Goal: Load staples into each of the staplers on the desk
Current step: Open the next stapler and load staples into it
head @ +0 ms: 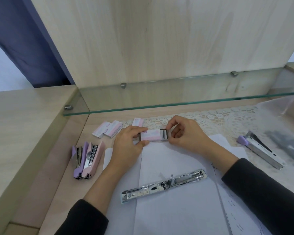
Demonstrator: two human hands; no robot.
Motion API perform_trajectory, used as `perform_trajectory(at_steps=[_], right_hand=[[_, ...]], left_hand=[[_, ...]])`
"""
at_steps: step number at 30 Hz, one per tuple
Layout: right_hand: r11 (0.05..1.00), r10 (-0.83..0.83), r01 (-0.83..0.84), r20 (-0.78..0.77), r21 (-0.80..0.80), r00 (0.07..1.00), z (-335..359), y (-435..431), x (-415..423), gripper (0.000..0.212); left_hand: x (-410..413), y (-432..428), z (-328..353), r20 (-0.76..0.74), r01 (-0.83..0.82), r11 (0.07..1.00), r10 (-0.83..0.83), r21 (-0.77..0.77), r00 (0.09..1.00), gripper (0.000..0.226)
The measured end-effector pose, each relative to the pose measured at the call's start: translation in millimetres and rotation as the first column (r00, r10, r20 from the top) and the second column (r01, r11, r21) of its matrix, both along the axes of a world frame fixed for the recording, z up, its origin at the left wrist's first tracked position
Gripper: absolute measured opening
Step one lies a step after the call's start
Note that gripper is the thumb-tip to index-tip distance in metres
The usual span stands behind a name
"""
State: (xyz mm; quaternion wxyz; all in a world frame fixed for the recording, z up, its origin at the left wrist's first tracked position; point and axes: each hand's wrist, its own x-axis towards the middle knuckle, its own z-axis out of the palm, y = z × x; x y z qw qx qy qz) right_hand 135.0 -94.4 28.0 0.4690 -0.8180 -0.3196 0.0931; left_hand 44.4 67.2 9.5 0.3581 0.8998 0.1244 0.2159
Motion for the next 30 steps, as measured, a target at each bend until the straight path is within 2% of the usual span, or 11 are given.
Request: perform_trajectory(at_steps=[6,12,18,25,30], right_hand=[[0.999,-0.045,0.046,0.084,-0.019,0.995,-3.6,2.7,4.7,0.018],[0.997,-0.061,0.067,0.180,-0.023,0.982,-8.6,4.5,6.2,0.008],[0.997,-0.062,0.069,0.187,-0.032,0.980,-6.9,4.8,4.6,0.007],[0.987,-0.131,0.150,0.243,-0.063,0.961,-6.1,7.1,1.7,0.007],[0.976,-0.167,0.187,0.167,-0.111,0.972,-5.0,12.9,1.9,0.013]], left_hand=[[-1.1,-1.1,1.9,0.011,0.001,1.000,-0.001,-0.007,1.000,0.035],[-1.1,-1.6,2.4,0.020,-0.006,1.000,0.007,-0.008,1.000,0.034],[-1.6,-2.1,2.5,0.027,-0.013,1.000,0.013,-0.005,1.000,0.034],[-2.5,-4.7,4.2,0.068,-0.008,0.999,0.005,0.045,0.998,0.034],[-2.5,-5.2,3.3,0.089,0.002,0.997,-0.009,0.077,0.996,0.034]])
